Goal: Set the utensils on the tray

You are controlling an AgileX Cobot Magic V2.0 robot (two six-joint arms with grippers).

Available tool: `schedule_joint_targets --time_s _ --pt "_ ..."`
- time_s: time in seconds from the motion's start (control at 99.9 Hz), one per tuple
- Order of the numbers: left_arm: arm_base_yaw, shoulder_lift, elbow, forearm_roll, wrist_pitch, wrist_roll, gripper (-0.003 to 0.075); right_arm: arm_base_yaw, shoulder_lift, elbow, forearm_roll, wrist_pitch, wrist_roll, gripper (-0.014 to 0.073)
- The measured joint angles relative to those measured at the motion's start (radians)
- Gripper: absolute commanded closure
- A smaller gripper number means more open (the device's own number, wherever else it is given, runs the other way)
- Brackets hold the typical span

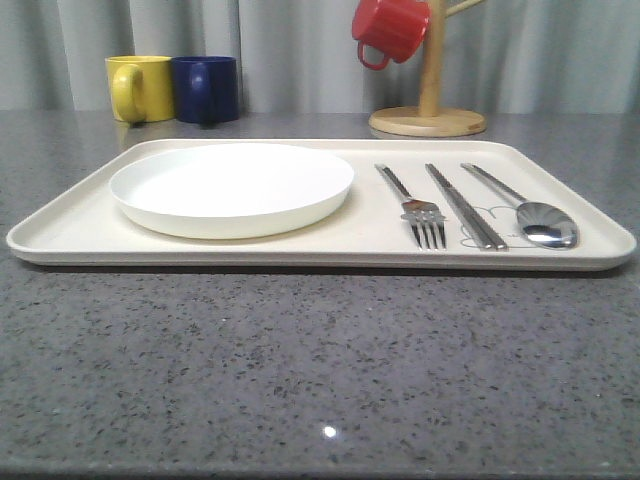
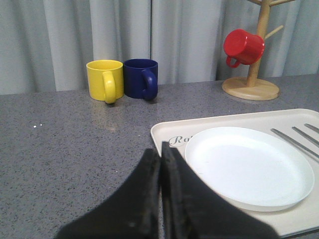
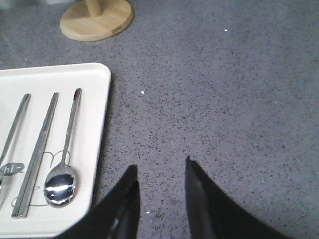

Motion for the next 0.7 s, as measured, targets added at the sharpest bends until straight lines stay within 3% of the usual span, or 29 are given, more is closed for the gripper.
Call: schedule_joint_targets --time_s 0.19,0.701 --pt "0.0 0.0 0.0 0.0 0.0 0.0 0.0738 -0.002 -0.178 0.131 -0.021 -0.05 0.0 0.0667" --pt "0.0 0.0 0.0 0.0 0.0 0.0 0.0738 -0.002 -0.22 0.155 -0.023 -0.063 0.0 0.0662"
